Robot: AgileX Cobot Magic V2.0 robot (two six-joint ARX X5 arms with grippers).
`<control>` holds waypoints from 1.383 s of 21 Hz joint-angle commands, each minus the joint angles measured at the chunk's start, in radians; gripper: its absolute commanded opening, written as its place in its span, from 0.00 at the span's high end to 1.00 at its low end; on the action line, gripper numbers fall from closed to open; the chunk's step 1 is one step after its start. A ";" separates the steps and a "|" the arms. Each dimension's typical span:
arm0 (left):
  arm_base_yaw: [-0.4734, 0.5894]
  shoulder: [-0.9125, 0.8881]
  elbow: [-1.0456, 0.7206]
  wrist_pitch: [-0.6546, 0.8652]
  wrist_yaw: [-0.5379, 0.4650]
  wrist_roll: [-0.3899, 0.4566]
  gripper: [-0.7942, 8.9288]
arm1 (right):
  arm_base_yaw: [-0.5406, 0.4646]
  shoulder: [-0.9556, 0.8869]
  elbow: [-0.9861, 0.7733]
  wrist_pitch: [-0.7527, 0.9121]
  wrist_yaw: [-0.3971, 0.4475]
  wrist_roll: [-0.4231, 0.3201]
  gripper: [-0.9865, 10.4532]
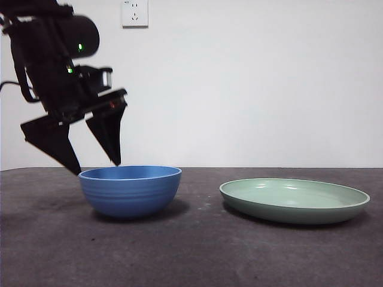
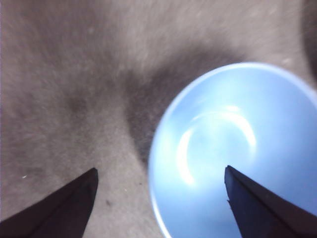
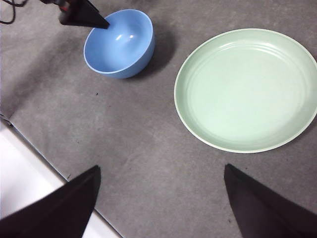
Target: Pick up the blue bowl, put it on the green plate, put it on desk
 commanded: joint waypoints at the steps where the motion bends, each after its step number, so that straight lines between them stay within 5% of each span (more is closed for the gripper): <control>1: -0.005 0.043 0.023 0.004 -0.004 0.001 0.51 | 0.004 0.008 0.019 0.010 -0.002 0.010 0.57; 15: -0.015 0.065 0.023 -0.022 -0.006 -0.027 0.90 | 0.004 0.007 0.019 0.010 -0.002 0.010 0.57; 29: -0.076 0.008 0.153 -0.055 -0.005 -0.113 0.90 | 0.004 0.008 0.019 0.011 -0.002 0.010 0.57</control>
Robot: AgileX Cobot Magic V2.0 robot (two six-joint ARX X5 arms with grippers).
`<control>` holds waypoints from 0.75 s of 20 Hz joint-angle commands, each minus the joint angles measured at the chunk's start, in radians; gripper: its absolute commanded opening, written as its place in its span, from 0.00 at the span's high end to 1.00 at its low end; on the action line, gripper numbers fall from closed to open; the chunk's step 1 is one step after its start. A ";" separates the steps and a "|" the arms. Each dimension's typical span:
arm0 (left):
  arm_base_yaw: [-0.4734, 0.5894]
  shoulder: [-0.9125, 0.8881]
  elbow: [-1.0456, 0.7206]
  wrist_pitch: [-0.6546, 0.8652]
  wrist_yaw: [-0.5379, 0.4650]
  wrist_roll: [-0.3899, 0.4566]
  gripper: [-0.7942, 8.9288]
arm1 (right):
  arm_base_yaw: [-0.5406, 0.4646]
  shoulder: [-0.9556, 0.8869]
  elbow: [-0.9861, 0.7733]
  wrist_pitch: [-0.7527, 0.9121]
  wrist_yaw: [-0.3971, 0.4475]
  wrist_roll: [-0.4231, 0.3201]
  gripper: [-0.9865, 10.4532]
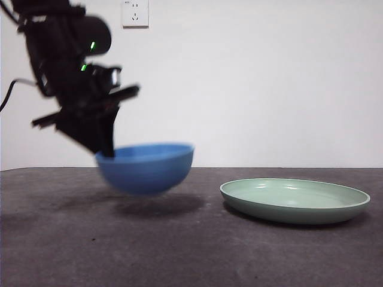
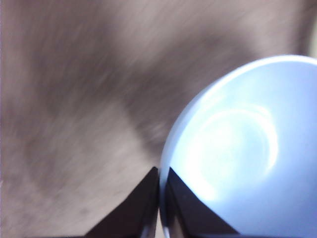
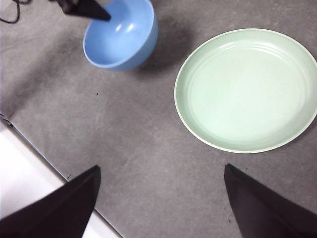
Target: Pick up the blue bowl, put it on the green plate, put it on desk
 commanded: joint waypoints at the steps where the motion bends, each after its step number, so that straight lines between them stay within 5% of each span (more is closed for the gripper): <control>1: -0.041 -0.005 0.090 -0.016 -0.001 -0.021 0.90 | 0.004 0.008 0.019 0.010 -0.002 0.011 0.57; 8: -0.190 0.027 0.205 0.061 -0.002 -0.053 0.90 | 0.004 0.008 0.019 0.010 0.002 0.011 0.57; 15: -0.287 0.290 0.459 0.006 -0.002 -0.069 0.90 | 0.004 0.008 0.019 0.010 0.006 0.018 0.57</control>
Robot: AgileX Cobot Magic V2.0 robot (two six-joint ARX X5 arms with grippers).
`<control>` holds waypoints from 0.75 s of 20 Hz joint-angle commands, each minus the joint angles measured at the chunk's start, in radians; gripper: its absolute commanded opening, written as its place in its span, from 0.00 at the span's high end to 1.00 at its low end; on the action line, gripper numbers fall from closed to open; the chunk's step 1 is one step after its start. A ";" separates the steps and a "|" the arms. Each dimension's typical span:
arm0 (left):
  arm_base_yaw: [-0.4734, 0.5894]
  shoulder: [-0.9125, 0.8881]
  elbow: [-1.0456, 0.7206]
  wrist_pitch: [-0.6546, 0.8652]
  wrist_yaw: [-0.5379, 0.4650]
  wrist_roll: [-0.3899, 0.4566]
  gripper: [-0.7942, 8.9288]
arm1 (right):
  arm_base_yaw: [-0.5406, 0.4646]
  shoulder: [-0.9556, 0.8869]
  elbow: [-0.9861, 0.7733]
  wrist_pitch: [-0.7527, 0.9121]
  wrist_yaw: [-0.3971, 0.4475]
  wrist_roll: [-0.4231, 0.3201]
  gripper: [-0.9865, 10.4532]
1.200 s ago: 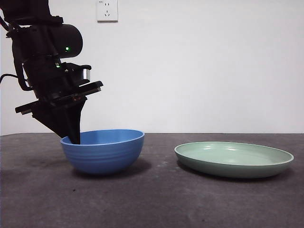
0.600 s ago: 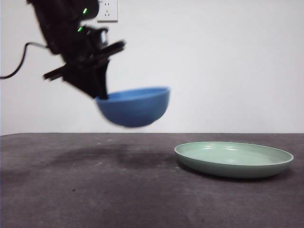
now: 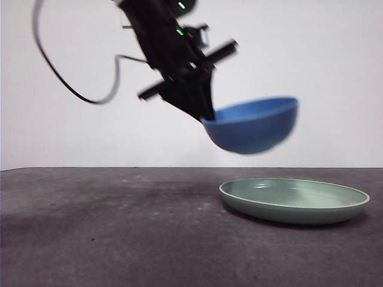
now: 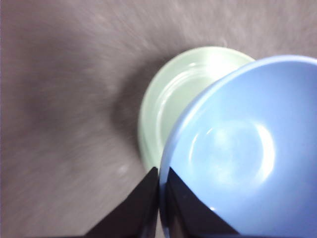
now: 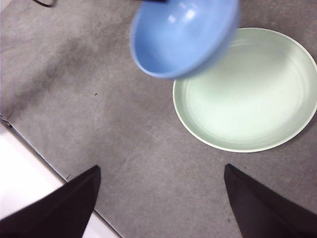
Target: Pick up the blue bowl, put it on the green plate, put it on desk
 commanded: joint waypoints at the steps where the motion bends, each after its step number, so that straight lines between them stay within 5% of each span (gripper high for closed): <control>1: -0.034 0.109 0.123 -0.029 -0.003 -0.006 0.90 | 0.004 0.008 0.019 0.009 0.001 0.011 0.57; 6: -0.069 0.280 0.295 -0.101 -0.055 0.010 0.90 | 0.004 0.007 0.019 0.009 0.001 0.011 0.57; 15: -0.081 0.352 0.305 -0.098 -0.056 0.020 0.90 | 0.004 0.008 0.019 0.009 0.024 0.011 0.57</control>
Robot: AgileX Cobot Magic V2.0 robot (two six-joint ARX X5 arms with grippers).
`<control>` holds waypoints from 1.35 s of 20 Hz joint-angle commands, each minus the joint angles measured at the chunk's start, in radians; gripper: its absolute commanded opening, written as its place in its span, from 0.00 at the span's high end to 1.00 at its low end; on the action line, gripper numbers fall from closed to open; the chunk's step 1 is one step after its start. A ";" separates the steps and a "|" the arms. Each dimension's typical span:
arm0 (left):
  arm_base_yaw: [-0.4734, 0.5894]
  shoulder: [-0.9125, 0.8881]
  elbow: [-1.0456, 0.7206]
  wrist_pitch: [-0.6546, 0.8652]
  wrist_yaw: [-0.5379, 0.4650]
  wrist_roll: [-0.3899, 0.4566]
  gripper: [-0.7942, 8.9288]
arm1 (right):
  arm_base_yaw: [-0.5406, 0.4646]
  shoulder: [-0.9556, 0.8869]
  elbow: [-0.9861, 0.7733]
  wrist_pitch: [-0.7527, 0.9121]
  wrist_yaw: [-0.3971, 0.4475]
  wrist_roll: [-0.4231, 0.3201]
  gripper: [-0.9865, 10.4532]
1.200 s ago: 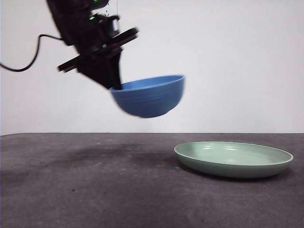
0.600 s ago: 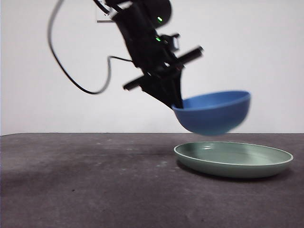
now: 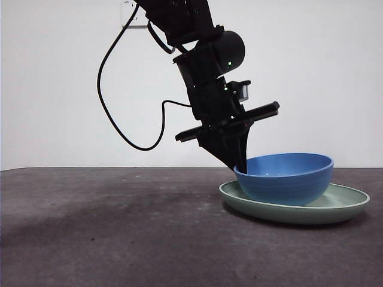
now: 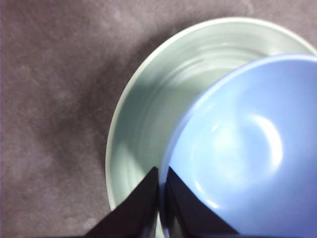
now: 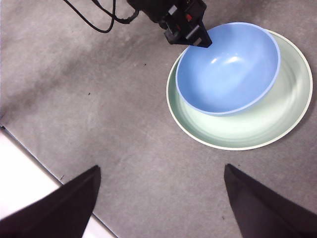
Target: Pick up the blue bowl, put it on the green plate, put it on desk
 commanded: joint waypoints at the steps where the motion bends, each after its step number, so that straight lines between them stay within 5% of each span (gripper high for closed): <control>1: -0.013 0.037 0.031 0.001 -0.004 0.015 0.90 | 0.004 0.008 0.019 0.009 0.001 0.010 0.57; 6: -0.016 0.037 0.034 -0.015 -0.003 0.016 0.87 | 0.004 0.008 0.019 0.009 0.002 0.010 0.57; 10: -0.016 0.037 0.076 -0.056 -0.003 0.016 0.65 | 0.004 0.008 0.019 0.009 0.002 0.010 0.57; 19: -0.009 0.013 0.279 -0.211 0.006 0.035 0.65 | 0.004 0.008 0.019 0.010 0.005 0.010 0.57; 27: 0.068 -0.264 0.280 -0.222 0.006 0.045 0.65 | 0.004 0.008 0.019 0.010 0.005 0.010 0.57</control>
